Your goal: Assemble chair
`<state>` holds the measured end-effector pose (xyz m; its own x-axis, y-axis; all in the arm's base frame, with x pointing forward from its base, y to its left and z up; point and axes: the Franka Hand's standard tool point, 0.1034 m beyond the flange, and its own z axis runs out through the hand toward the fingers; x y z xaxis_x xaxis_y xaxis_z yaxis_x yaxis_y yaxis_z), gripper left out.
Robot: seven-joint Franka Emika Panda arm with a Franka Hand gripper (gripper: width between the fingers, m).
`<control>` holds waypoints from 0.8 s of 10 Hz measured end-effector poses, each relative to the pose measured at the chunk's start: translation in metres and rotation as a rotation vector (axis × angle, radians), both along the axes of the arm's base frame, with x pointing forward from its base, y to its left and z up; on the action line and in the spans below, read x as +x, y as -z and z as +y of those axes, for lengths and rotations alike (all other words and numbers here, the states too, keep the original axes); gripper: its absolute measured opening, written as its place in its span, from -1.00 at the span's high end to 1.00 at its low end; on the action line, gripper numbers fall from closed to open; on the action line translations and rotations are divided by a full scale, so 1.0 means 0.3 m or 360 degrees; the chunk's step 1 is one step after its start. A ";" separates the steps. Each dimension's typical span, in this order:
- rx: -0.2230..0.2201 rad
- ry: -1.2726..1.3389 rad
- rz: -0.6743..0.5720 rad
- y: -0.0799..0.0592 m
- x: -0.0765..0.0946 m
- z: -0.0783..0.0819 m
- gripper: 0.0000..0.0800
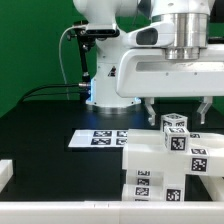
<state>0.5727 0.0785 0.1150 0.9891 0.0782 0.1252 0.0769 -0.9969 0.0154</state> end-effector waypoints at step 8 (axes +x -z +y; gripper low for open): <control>0.0120 0.0930 -0.0016 0.004 0.000 -0.009 0.29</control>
Offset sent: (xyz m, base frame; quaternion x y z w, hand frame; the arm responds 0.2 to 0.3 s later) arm 0.0000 0.0000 0.0000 0.0000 0.0000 0.1938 0.9810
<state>0.5726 0.0758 0.1137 0.8642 -0.4889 0.1189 -0.4853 -0.8723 -0.0597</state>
